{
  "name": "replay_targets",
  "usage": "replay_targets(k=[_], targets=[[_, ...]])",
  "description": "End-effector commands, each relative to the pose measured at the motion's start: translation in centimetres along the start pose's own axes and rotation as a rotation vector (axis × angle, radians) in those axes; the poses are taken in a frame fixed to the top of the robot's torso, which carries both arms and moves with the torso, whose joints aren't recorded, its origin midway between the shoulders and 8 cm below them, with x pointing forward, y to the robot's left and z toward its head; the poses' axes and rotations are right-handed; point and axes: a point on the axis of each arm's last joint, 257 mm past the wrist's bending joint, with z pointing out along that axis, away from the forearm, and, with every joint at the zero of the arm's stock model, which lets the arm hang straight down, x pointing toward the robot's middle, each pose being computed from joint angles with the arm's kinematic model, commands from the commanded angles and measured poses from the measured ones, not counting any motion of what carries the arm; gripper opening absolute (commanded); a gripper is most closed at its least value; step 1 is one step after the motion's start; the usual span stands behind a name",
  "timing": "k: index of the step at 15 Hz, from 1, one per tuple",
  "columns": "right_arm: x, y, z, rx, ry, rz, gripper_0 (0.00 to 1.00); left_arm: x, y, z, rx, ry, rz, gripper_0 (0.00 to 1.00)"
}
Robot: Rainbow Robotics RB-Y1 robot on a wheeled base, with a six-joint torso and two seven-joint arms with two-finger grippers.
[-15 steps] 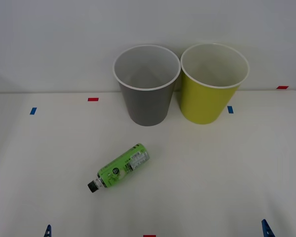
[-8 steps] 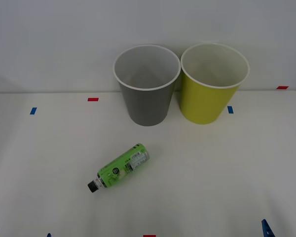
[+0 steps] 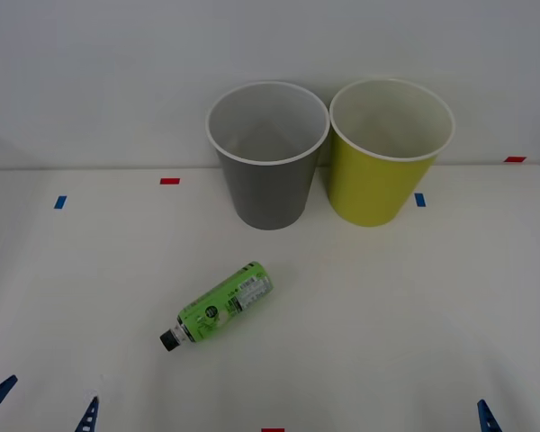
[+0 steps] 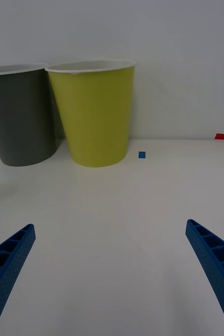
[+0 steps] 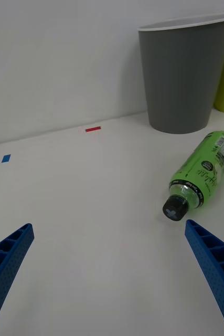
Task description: Put cans in the gray bin and PET bottles in the light green bin.
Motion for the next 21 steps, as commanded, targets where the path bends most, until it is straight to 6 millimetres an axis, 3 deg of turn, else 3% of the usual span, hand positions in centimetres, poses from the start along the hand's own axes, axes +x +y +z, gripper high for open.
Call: replay_targets(k=[1, 8, 11, 21], targets=[[0.0, 0.0, 0.0, 0.000, 0.000, 0.000, 1.00, -0.3, 0.2, 1.8, 0.048, -0.002, 0.027, 1.00], [0.0, 0.0, 0.0, 0.000, 0.000, 0.000, 1.00, -1.1, -1.0, 7.3, 0.171, 0.012, 0.105, 1.00], [0.0, 0.0, 0.0, 0.000, 0.000, 0.000, 1.00, -1.4, -3.1, 9.0, 0.215, 0.031, 0.083, 1.00], [0.0, 0.0, 0.0, 0.000, 0.000, 0.000, 1.00, -3.3, -4.2, 14.2, 0.309, 0.119, 0.179, 1.00]])
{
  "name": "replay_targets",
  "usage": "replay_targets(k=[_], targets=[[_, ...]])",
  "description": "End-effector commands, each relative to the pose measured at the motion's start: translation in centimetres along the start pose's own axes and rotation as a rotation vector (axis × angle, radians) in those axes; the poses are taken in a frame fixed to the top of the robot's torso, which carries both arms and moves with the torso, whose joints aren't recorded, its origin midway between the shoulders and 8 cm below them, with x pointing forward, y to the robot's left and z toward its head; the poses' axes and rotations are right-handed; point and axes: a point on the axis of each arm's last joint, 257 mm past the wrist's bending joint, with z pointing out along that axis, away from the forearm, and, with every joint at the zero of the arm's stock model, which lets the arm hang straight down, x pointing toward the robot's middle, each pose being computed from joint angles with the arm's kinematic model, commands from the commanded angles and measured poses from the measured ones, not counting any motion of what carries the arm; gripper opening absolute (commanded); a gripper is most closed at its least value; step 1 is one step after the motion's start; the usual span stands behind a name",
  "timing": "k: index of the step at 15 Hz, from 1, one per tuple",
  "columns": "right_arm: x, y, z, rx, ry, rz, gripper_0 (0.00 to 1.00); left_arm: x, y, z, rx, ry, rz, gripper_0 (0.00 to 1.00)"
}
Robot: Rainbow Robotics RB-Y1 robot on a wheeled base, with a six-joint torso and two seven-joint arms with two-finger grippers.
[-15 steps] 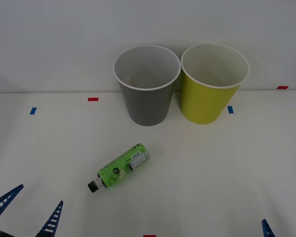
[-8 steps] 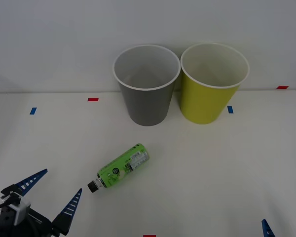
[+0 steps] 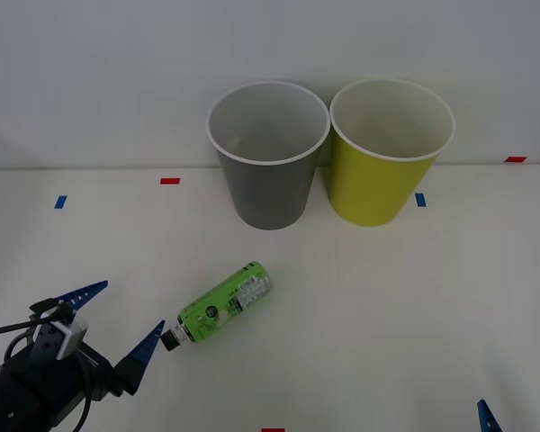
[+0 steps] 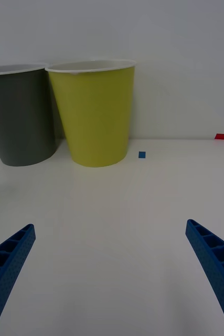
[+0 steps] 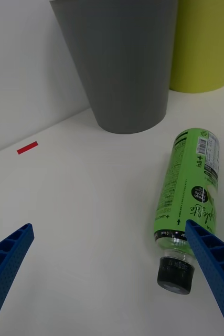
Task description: Put cans in the gray bin and PET bottles in the light green bin.
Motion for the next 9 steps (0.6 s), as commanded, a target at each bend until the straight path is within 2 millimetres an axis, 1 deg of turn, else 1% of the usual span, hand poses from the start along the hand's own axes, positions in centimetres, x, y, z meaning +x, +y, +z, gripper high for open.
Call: replay_targets(k=[1, 6, 9], targets=[[0.0, 0.0, 0.0, 0.000, 0.000, 0.000, 1.00, -1.2, -0.2, 1.4, 0.028, 0.044, 0.013, 1.00], [0.0, 0.0, 0.0, 0.000, 0.000, 0.000, 1.00, -2.9, -0.4, 3.3, 0.053, 0.134, 0.057, 1.00], [0.0, 0.0, 0.0, 0.000, 0.000, 0.000, 1.00, -3.4, -0.7, 4.1, 0.065, 0.183, 0.059, 1.00]])
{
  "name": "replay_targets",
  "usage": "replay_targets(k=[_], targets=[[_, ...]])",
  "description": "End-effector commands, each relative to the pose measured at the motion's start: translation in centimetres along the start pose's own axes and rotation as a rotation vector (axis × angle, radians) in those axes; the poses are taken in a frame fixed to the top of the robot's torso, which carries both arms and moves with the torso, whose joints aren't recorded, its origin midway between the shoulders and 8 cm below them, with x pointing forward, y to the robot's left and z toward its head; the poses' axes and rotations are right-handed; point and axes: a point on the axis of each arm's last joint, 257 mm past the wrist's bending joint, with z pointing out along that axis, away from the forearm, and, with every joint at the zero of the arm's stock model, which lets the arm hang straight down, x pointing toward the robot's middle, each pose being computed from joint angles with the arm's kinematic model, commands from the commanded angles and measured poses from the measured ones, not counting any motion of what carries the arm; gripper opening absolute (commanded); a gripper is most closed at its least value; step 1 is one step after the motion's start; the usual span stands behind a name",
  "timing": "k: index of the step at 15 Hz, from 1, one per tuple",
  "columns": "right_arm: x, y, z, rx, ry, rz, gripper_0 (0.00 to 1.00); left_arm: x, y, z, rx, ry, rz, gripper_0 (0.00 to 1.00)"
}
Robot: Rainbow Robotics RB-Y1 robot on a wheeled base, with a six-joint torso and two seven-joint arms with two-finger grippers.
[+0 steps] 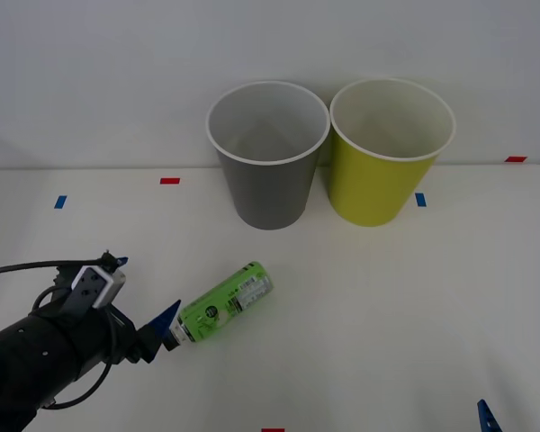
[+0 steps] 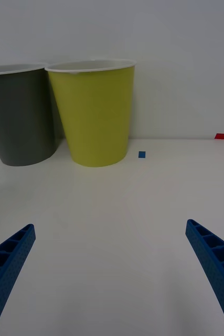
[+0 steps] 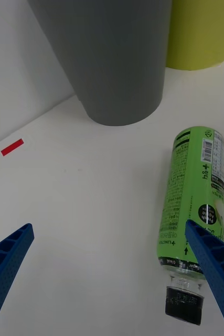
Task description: Put cans in the gray bin and PET bottles in the light green bin.
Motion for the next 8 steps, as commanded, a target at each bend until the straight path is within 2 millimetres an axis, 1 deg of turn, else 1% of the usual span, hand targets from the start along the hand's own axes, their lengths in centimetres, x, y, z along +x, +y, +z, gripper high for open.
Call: replay_targets(k=[1, 2, 4, 6, 8], targets=[[0.0, 0.0, 0.0, 0.000, 0.000, 0.000, 1.00, -1.3, -0.6, 0.8, 0.017, 0.013, -0.014, 1.00], [0.0, 0.0, 0.0, 0.000, 0.000, 0.000, 1.00, -1.5, -0.7, 0.9, 0.018, 0.008, -0.025, 1.00], [0.0, 0.0, 0.0, 0.000, 0.000, 0.000, 1.00, -1.7, -1.8, 1.0, 0.055, 0.002, -0.093, 1.00], [0.0, 0.0, 0.0, 0.000, 0.000, 0.000, 1.00, -1.8, -2.7, 1.2, 0.075, 0.007, -0.094, 1.00], [0.0, 0.0, 0.0, 0.000, 0.000, 0.000, 1.00, -1.6, -2.6, 1.3, 0.073, 0.020, -0.083, 1.00]])
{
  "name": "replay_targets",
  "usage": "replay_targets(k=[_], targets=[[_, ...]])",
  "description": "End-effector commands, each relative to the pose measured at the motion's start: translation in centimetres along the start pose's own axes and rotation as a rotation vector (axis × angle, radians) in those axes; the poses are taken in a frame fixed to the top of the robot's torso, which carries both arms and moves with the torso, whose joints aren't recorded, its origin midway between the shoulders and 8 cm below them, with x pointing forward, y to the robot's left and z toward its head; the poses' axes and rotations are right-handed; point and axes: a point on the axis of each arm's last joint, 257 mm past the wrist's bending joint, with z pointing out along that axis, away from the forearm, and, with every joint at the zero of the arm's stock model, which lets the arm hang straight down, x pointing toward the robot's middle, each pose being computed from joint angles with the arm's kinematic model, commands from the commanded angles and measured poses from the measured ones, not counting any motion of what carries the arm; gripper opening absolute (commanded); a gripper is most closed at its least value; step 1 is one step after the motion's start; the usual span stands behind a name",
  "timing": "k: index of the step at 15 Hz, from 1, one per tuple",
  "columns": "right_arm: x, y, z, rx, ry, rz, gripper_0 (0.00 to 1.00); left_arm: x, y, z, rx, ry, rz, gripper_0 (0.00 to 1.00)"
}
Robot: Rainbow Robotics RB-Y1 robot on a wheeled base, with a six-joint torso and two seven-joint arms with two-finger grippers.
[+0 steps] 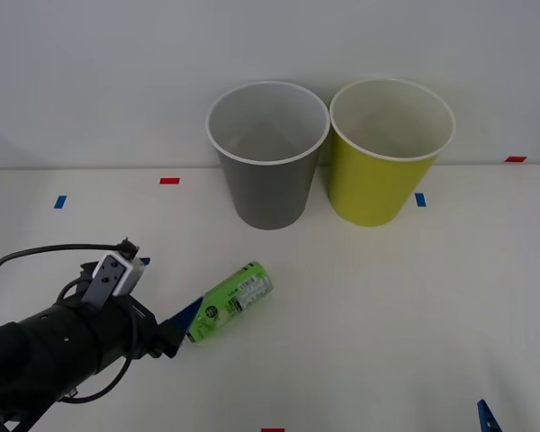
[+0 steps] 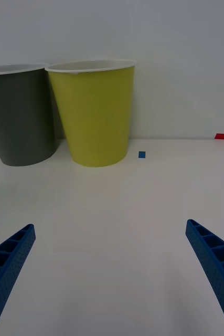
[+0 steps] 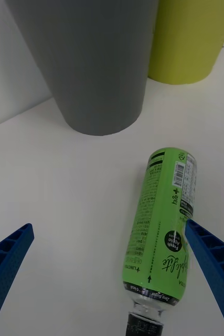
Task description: Put cans in the gray bin and PET bottles in the light green bin.
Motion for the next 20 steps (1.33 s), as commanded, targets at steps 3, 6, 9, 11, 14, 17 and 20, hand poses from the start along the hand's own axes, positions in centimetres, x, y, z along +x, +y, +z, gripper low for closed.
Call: replay_targets(k=[3, 6, 9, 11, 14, 17, 20], targets=[[0.0, 0.0, 0.0, 0.000, 0.000, 0.000, 1.00, -0.5, 0.8, 0.8, -0.010, 0.046, 0.054, 1.00], [0.0, 0.0, 0.0, 0.000, 0.000, 0.000, 1.00, -1.9, -0.1, 1.6, 0.031, 0.073, 0.039, 1.00], [0.0, 0.0, 0.0, 0.000, 0.000, 0.000, 1.00, -2.4, -1.2, 2.5, 0.051, 0.109, 0.075, 1.00], [0.0, 0.0, 0.0, 0.000, 0.000, 0.000, 1.00, -2.6, -1.1, 2.9, 0.041, 0.135, 0.106, 1.00], [0.0, 0.0, 0.0, 0.000, 0.000, 0.000, 1.00, -3.3, -2.3, 3.4, 0.065, 0.148, 0.101, 1.00], [0.0, 0.0, 0.0, 0.000, 0.000, 0.000, 1.00, -3.7, -3.4, 3.7, 0.092, 0.154, 0.078, 1.00], [0.0, 0.0, 0.0, 0.000, 0.000, 0.000, 1.00, -4.0, -4.1, 4.2, 0.097, 0.200, 0.165, 1.00]])
